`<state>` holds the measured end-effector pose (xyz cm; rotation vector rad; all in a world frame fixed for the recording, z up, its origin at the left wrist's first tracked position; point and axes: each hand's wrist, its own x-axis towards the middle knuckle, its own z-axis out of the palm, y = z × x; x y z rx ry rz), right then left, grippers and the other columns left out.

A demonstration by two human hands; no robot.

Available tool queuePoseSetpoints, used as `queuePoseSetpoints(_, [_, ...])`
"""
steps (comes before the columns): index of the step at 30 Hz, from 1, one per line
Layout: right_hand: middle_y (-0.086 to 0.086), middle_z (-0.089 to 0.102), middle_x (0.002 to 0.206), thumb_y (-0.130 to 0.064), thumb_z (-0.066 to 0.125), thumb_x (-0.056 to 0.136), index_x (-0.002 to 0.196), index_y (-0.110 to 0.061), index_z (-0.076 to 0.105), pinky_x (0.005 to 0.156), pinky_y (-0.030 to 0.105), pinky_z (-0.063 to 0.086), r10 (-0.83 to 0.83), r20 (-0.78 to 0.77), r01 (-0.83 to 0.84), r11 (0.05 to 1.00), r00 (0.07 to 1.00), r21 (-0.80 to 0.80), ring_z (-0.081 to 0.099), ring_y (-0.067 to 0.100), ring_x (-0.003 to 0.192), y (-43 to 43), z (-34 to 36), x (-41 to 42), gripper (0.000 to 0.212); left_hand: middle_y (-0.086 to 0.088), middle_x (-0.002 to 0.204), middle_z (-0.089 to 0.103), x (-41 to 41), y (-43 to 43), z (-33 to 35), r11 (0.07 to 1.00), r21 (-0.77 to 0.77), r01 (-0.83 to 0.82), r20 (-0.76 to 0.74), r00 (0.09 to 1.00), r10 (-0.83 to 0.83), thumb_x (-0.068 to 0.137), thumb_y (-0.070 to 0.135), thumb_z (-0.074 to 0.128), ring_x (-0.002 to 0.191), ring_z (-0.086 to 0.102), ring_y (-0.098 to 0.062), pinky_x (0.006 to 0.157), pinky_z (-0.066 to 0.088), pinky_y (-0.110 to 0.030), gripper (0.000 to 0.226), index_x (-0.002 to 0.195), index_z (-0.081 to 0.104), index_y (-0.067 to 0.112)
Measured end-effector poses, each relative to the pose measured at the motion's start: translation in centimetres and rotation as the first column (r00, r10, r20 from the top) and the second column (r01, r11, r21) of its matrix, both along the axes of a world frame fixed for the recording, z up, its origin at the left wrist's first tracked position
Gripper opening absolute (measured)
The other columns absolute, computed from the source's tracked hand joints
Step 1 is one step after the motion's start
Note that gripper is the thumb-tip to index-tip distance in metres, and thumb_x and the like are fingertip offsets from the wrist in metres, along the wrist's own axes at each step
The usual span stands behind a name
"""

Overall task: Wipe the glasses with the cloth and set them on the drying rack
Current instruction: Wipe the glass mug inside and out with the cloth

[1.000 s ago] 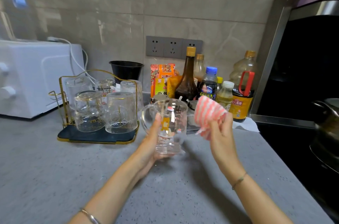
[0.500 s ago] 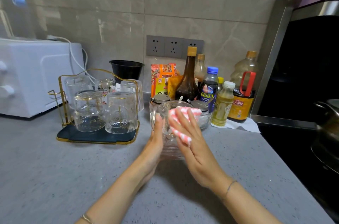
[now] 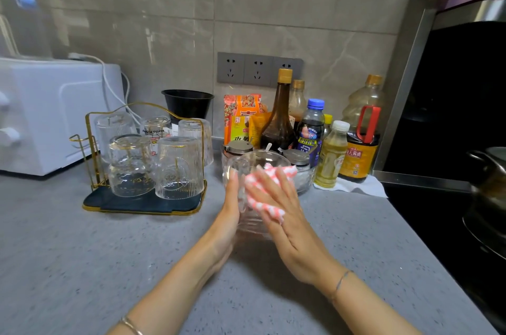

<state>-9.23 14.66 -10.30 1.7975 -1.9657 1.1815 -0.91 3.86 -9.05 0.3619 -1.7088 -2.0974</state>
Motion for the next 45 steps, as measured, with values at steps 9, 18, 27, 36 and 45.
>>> queuePoseSetpoints(9, [-0.028, 0.003, 0.156, -0.054, 0.023, 0.098, 0.142, -0.050, 0.029, 0.119, 0.050, 0.002, -0.135, 0.144, 0.157, 0.976, 0.980, -0.153, -0.013, 0.005, 0.146, 0.5, 1.3, -1.0, 0.045, -0.011, 0.123, 0.067, -0.9, 0.4, -0.9, 0.989, 0.060, 0.138, -0.044, 0.990, -0.135, 0.082, 0.072, 0.026, 0.107, 0.067, -0.030, 0.087, 0.055, -0.054, 0.073, 0.141, 0.045, 0.034])
queuePoseSetpoints(18, [-0.028, 0.017, 0.154, -0.038, 0.032, 0.100, 0.138, -0.055, 0.032, 0.120, 0.044, 0.008, 0.152, 0.089, -0.140, 0.982, 0.984, -0.129, 0.001, 0.008, 0.148, 0.7, 1.0, 1.6, 0.042, -0.009, 0.107, 0.074, -0.3, -0.4, -0.2, 0.989, 0.137, -0.055, -0.107, 0.992, 0.071, 0.089, 0.071, 0.010, 0.096, 0.072, -0.023, 0.077, 0.057, -0.036, 0.082, 0.119, 0.066, 0.018])
queuePoseSetpoints(27, [-0.011, 0.015, 0.159, -0.040, 0.028, 0.102, 0.142, -0.031, 0.041, 0.115, 0.061, 0.009, 0.047, 0.005, -0.045, 0.982, 0.999, -0.184, -0.004, 0.023, 0.149, 0.1, -0.6, 1.1, 0.042, -0.010, 0.109, 0.073, 0.2, 0.0, 0.6, 0.982, 0.188, 0.031, -0.127, 0.992, -0.007, 0.092, 0.058, 0.033, 0.101, 0.070, -0.021, 0.089, 0.052, -0.036, 0.062, 0.115, 0.068, 0.013])
queuePoseSetpoints(36, [-0.015, 0.010, 0.159, -0.039, 0.029, 0.102, 0.141, -0.031, 0.041, 0.110, 0.069, 0.007, -0.008, -0.088, -0.008, 0.985, 0.996, -0.173, -0.010, 0.025, 0.148, -0.3, -0.7, 1.3, 0.042, -0.012, 0.116, 0.070, 0.4, 0.2, 0.5, 0.950, 0.296, 0.104, -0.126, 0.990, -0.069, 0.081, 0.062, 0.046, 0.105, 0.068, -0.026, 0.093, 0.051, -0.040, 0.059, 0.103, 0.077, 0.018])
queuePoseSetpoints(45, [-0.008, 0.021, 0.158, -0.046, 0.019, 0.102, 0.138, -0.017, 0.049, 0.120, 0.035, -0.004, -0.106, -0.010, 0.099, 0.950, 0.994, -0.295, 0.000, 0.022, 0.149, 0.1, 1.0, 0.2, 0.055, -0.016, 0.117, 0.069, 0.1, 0.6, 0.1, 0.955, 0.269, 0.122, -0.122, 0.988, -0.092, 0.087, 0.057, 0.045, 0.103, 0.065, -0.030, 0.093, 0.049, -0.050, 0.050, 0.107, 0.076, 0.023])
